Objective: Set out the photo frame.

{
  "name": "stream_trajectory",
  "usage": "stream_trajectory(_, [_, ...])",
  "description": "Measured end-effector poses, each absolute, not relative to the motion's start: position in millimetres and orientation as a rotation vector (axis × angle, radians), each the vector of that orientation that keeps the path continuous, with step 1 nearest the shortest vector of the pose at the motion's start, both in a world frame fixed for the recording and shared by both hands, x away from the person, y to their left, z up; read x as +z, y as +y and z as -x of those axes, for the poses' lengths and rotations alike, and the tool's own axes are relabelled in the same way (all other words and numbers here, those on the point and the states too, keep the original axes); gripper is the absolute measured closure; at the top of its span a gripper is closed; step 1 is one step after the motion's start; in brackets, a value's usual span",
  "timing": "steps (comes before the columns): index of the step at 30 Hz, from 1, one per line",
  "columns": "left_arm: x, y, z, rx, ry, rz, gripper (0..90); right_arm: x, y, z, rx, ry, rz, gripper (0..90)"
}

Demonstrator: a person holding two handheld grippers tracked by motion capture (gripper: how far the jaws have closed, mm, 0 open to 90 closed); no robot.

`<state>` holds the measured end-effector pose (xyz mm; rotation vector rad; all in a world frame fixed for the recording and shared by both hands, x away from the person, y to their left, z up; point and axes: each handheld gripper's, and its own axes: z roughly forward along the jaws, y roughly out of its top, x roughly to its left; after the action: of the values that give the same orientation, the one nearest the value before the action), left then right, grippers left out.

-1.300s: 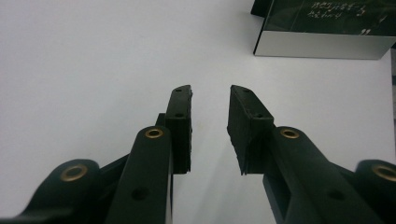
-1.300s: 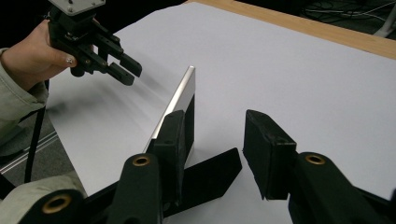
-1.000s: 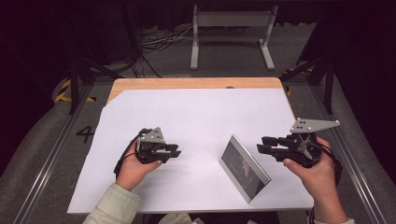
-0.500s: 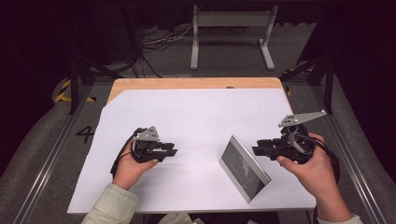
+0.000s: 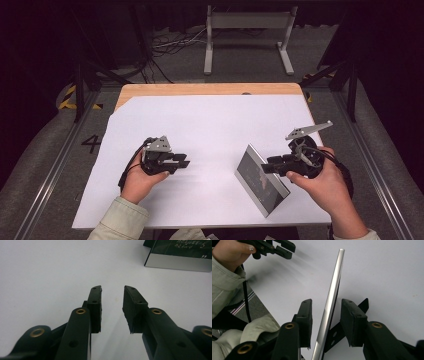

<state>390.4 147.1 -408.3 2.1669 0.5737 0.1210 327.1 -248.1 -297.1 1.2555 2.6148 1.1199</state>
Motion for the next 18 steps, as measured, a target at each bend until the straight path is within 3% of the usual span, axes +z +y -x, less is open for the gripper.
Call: stream_trajectory(18, [-409,144,-389,0.118,0.567,-2.175,67.8,-313,-240,-328,1.026,2.674,-1.268,65.8])
